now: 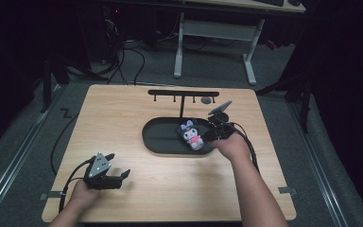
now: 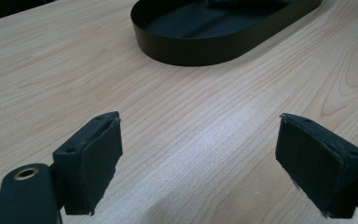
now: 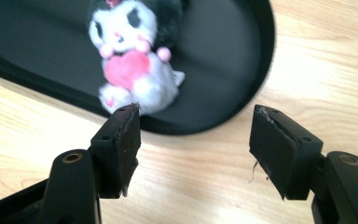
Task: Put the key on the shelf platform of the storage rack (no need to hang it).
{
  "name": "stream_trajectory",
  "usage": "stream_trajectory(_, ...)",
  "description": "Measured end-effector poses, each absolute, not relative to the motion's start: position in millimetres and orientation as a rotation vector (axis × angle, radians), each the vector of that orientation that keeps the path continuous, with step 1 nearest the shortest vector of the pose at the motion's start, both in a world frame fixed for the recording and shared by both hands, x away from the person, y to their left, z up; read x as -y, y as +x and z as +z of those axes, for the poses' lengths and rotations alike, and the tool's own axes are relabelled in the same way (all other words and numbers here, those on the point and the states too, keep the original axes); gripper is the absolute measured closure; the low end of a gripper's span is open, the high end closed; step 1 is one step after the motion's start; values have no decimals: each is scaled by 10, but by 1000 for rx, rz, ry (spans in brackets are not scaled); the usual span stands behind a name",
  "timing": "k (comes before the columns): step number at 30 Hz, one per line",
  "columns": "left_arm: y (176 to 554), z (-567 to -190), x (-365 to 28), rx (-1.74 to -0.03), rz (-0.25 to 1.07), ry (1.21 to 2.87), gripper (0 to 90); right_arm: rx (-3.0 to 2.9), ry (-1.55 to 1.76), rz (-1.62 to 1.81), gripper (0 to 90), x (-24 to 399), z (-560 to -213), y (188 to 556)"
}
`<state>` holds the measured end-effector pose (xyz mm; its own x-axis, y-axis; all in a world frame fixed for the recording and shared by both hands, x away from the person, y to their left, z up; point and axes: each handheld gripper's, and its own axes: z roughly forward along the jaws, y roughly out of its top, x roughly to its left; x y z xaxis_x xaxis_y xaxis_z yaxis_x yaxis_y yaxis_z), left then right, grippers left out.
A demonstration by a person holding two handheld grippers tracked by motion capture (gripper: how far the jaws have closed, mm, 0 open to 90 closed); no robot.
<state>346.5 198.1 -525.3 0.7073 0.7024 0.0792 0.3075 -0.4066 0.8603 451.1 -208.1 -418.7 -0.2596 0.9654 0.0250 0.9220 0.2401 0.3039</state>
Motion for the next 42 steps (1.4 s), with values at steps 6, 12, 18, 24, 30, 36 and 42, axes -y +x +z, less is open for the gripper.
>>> stream_trajectory(6, 3465, -5254, -1979, -772, 552, 2003, 154, -2304, 1813, 385, 347, 2237, -4040, 4373)
stream_trajectory(12, 3464, -5256, -1977, -774, 552, 2005, 154, -2302, 1806, 375, 351, 2335, -4056, 4235)
stream_trajectory(18, 3463, -5256, -1977, -774, 554, 2008, 154, -2302, 1799, 364, 342, 2427, -4147, 4121)
stream_trajectory(24, 3462, -5257, -1975, -774, 556, 2011, 154, -2271, 1819, 365, 322, 2602, -4251, 3941)
stream_trajectory(30, 3459, -5258, -1971, -772, 558, 2014, 154, -2220, 1777, 389, 312, 2682, -4300, 3769)
stream_trajectory(36, 3457, -5260, -1970, -770, 559, 2019, 154, -2169, 1774, 489, 313, 2751, -4433, 3554)
stream_trajectory(42, 3458, -5261, -1969, -771, 559, 2018, 154, -2092, 1725, 574, 316, 2772, -4573, 3341)
